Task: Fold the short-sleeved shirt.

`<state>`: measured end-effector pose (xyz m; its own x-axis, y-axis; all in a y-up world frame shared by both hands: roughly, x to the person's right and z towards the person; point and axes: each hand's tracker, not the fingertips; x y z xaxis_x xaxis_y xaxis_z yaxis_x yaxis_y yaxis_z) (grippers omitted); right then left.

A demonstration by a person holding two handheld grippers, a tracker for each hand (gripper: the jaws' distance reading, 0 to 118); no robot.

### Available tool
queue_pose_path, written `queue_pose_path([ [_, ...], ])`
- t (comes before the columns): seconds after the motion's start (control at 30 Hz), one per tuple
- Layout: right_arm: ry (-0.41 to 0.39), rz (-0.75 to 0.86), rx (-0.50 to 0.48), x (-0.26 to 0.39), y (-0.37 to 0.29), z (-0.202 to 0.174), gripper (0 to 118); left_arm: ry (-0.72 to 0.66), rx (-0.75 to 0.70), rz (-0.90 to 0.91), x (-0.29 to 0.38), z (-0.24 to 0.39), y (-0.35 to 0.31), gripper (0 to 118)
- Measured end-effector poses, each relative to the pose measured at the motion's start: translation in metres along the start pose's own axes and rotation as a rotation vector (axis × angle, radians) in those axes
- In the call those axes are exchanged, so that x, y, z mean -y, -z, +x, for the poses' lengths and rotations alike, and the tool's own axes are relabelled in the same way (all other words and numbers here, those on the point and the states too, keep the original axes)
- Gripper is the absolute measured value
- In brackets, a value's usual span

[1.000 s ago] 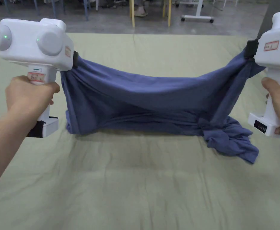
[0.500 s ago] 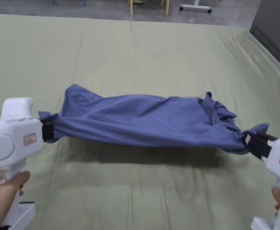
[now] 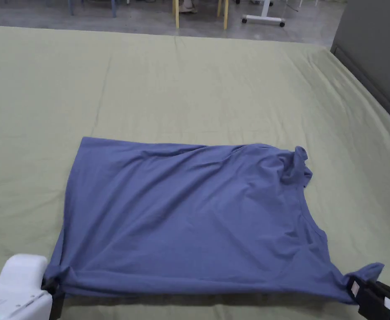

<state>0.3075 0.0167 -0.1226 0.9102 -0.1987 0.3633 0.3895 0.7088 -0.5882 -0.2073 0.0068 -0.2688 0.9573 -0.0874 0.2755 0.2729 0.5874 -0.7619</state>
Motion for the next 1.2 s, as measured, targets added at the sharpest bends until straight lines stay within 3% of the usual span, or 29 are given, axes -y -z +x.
queue_pose_path([
  [0.2, -0.039, -0.08, 0.032, 0.01, 0.015, 0.001, 5, -0.028, 0.001, -0.036, 0.008, 0.0, 0.014, 5],
  [0.23, -0.079, -0.086, 0.054, 0.007, 0.02, -0.003, 10, -0.03, -0.004, -0.053, 0.005, 0.001, 0.019, 24],
  [0.27, -0.099, -0.104, 0.069, 0.003, 0.023, -0.007, 35, -0.04, -0.012, -0.082, 0.002, 0.001, 0.021, 48],
  [0.3, -0.12, -0.131, 0.092, 0.001, 0.026, -0.015, 77, -0.038, -0.038, -0.107, 0.0, 0.001, 0.023, 70],
  [0.33, -0.149, -0.153, 0.102, -0.003, 0.03, -0.02, 114, -0.042, -0.036, -0.114, -0.001, -0.002, 0.02, 81],
  [0.4, -0.167, -0.196, 0.062, -0.012, 0.029, -0.028, 117, -0.058, -0.023, -0.113, -0.007, -0.008, 0.006, 81],
  [0.53, -0.185, -0.176, 0.103, -0.037, 0.001, -0.055, 117, -0.151, -0.085, -0.053, -0.028, -0.018, -0.058, 81],
  [0.7, -0.175, -0.111, 0.023, -0.055, -0.023, -0.07, 113, -0.15, -0.007, 0.089, -0.048, -0.027, -0.108, 81],
  [0.73, -0.191, -0.132, -0.027, -0.056, -0.02, -0.073, 96, -0.122, -0.008, 0.115, -0.052, -0.023, -0.111, 69],
  [0.77, -0.196, -0.149, -0.043, -0.057, -0.016, -0.075, 60, -0.12, -0.039, 0.108, -0.055, -0.021, -0.107, 30],
  [0.8, -0.182, -0.151, -0.03, -0.054, -0.008, -0.077, 6, -0.122, -0.092, 0.093, -0.057, -0.019, -0.099, 0],
  [0.83, -0.175, -0.122, 0.0, -0.044, -0.003, -0.079, 3, -0.096, -0.12, 0.098, -0.055, -0.016, -0.095, 0],
  [0.9, -0.244, -0.185, 0.016, -0.036, 0.008, -0.082, 3, -0.063, -0.108, 0.032, -0.053, -0.007, -0.084, 0],
  [1.1, -0.228, -0.198, 0.006, -0.026, 0.015, -0.083, 3, -0.102, -0.035, -0.052, -0.043, -0.005, -0.057, 0],
  [1.13, -0.226, -0.199, 0.005, -0.026, 0.016, -0.082, 3, -0.124, -0.028, -0.081, -0.045, -0.007, -0.05, 13],
  [1.2, -0.219, -0.204, -0.003, -0.025, 0.017, -0.08, 3, -0.185, 0.023, -0.115, -0.04, -0.014, -0.037, 77],
])
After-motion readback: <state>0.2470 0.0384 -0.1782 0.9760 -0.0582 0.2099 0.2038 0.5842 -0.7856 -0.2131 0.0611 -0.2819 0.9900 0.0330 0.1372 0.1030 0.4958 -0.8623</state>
